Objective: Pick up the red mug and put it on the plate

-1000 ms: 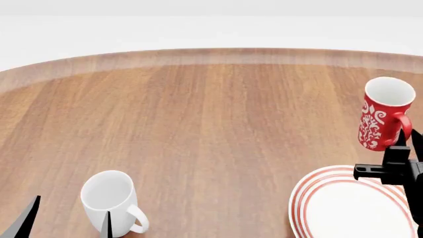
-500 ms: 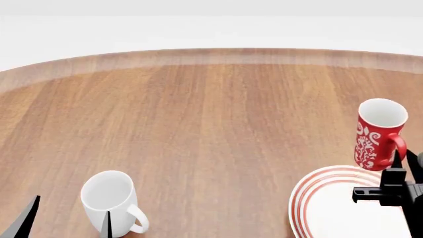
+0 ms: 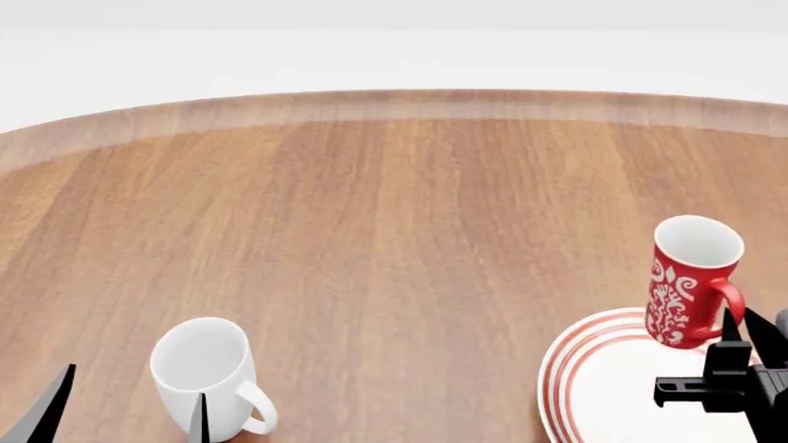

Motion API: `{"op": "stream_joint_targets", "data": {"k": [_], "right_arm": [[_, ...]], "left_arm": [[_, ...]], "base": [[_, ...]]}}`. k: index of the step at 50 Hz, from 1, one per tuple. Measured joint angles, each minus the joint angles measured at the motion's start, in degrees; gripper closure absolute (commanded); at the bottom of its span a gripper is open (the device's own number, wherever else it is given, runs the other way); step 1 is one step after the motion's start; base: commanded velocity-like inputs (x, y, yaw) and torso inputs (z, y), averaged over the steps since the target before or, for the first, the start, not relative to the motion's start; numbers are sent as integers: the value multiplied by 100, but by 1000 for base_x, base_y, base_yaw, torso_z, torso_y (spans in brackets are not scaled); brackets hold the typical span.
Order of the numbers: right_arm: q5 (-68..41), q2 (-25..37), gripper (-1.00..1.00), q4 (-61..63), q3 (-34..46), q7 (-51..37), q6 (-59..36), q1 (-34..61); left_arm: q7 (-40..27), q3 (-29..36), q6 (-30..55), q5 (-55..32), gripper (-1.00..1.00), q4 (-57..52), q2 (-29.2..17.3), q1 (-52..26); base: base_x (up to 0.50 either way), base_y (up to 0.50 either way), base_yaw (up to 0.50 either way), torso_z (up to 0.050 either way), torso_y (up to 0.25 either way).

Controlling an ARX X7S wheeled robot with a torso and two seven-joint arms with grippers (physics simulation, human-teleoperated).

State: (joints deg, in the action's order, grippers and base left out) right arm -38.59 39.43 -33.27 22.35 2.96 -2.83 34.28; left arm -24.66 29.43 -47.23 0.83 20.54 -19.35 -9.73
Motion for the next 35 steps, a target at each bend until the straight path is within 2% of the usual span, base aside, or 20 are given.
{"op": "stream_joint_targets", "data": {"k": [10, 28, 35], "right_arm": [[-19, -105, 100, -251, -17, 60, 32, 46], [-20, 0, 100, 213, -21, -256, -123, -152], [72, -49, 100, -100, 118, 203, -61, 100]], "left_arm": [[-15, 7, 8, 5, -100, -4, -5, -2], [-34, 26, 7, 2, -100, -4, -15, -8], [-42, 32, 11, 2, -100, -6, -19, -9]], "base": [[0, 0, 0, 0, 0], [0, 0, 0, 0, 1], [0, 0, 0, 0, 0]]}}
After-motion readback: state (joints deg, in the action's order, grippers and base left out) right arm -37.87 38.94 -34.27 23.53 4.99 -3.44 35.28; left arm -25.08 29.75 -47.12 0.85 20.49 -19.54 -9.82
